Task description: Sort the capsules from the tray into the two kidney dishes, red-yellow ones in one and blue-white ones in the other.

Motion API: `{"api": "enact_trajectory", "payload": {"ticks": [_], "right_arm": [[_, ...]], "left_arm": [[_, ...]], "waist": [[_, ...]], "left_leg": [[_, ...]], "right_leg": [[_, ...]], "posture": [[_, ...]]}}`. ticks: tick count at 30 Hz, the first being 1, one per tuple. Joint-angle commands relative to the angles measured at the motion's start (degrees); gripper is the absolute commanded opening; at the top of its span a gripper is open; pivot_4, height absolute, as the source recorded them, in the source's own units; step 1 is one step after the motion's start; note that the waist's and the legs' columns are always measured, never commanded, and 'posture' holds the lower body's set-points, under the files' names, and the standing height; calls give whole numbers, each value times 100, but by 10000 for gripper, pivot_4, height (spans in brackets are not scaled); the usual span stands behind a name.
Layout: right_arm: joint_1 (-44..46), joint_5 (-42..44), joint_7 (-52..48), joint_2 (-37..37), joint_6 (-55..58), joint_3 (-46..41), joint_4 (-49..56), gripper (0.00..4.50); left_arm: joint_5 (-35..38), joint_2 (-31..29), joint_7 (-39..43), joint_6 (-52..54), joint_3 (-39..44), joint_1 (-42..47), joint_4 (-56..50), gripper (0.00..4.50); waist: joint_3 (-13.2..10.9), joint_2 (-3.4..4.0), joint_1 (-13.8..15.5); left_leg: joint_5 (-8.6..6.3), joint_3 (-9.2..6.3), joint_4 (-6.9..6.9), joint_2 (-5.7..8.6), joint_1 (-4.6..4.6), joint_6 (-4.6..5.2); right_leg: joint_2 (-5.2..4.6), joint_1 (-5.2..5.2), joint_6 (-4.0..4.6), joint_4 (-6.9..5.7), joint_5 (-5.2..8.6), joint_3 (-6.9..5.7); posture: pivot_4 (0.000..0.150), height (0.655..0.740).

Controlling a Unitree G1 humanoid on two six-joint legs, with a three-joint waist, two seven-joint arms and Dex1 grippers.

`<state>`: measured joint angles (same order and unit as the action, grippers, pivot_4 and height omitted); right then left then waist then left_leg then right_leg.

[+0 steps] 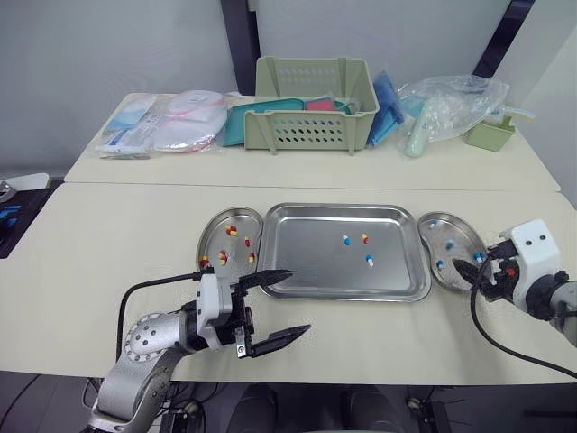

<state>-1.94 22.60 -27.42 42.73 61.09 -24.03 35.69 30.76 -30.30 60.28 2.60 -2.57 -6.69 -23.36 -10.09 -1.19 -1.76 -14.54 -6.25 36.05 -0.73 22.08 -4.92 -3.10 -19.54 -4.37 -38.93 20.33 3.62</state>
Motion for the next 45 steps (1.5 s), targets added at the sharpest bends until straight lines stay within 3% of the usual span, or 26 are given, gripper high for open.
{"api": "enact_trajectory", "payload": {"ticks": [1,5,10,17,22,28,41,45], "right_arm": [[-250,-128,-236,183,-629,-113,153,44765],[-752,-396,-776,269,-2032,-171,-93,44765],[-1422,-461,-2146,592,-3909,-635,-943,44765],[-1549,-186,-3732,1505,-4540,-1274,-2598,44765],[-1635,-559,-4554,2069,-5474,-1290,-4006,44765],[-1630,-725,-5041,2301,-6258,-1196,-4988,44765],[-2010,-691,-5018,2088,-6456,-1363,-4813,44765],[-2134,-680,-4976,2044,-6475,-1416,-4777,44765]], "left_arm": [[102,-92,-448,233,401,-158,-372,45000],[287,-318,-1014,775,1117,-409,-430,45000],[177,-710,-1322,874,2485,-722,299,45000],[-213,-1431,-824,593,3709,-1369,1860,45000],[-484,-1667,-426,305,3948,-1726,2825,45000],[-547,-1717,-247,158,4066,-1790,3296,45000],[-603,-1920,57,-42,4072,-1682,3566,45000],[-427,-1817,349,-3,3913,-1762,3081,45000]], "waist": [[0,0,2],[-1,-1,-5],[-3,-2,-3],[-16,-5,-14],[-27,-10,-13],[-33,-17,-12],[-33,-16,-15],[-33,-16,-16]], "left_leg": [[0,0,0,0,0,0],[0,-1,0,0,0,0],[0,1,0,-1,-7,0],[0,5,-3,-1,-21,0],[-1,7,-5,-1,-23,0],[-1,8,-5,-2,-23,0],[-1,8,-6,-3,-24,-1],[-1,8,-6,-3,-24,-1]], "right_leg": [[0,0,0,0,0,0],[0,0,0,0,0,-1],[-1,6,0,1,0,-1],[0,17,0,4,1,1],[-1,20,1,8,1,0],[-3,21,1,8,1,0],[-2,21,1,7,1,1],[-2,21,1,6,1,0]], "posture": [[1500,7400],[1500,7400],[1500,7400],[1500,7400],[1500,7400],[1500,7400],[1500,7400],[1500,7400]]}}
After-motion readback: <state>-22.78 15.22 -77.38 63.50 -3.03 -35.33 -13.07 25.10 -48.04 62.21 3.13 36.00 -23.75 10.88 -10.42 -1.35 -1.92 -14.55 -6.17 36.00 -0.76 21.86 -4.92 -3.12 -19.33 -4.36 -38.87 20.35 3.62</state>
